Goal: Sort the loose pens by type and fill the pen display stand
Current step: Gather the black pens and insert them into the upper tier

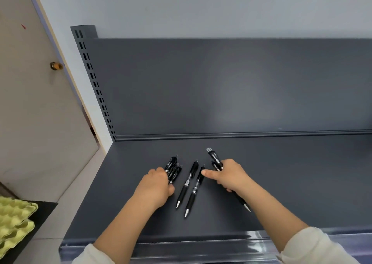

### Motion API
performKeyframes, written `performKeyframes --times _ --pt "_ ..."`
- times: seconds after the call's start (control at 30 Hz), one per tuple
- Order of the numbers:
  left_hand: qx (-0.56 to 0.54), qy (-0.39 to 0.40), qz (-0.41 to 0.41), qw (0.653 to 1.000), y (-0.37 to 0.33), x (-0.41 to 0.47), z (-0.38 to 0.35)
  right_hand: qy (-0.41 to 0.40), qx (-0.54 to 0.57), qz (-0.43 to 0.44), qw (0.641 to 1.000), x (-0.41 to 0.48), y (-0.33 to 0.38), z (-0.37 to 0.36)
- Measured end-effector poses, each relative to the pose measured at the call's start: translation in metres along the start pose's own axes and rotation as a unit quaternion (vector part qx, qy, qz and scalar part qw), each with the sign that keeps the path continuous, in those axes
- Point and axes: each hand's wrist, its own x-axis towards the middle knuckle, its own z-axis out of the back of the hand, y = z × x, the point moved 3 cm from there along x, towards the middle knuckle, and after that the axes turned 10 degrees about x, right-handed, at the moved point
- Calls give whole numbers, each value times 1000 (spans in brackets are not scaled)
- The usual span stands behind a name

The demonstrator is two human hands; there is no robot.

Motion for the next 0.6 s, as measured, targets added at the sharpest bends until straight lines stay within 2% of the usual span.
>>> performKeyframes --times 0.13,0.3,0.47,0.6 --pt "-6 -7 10 1000 18 -3 7 -5 -93 -4 996 4 14 -23" --pt "-14 -12 6 1000 28 -8 7 9 -98 -10 995 4 23 -38" --pt "2 -51 -2 999 31 -8 3 39 18 -3 999 1 26 -33" --pt "-73 -64 -1 995 33 -8 3 41 123 -13 991 -4 24 -22"
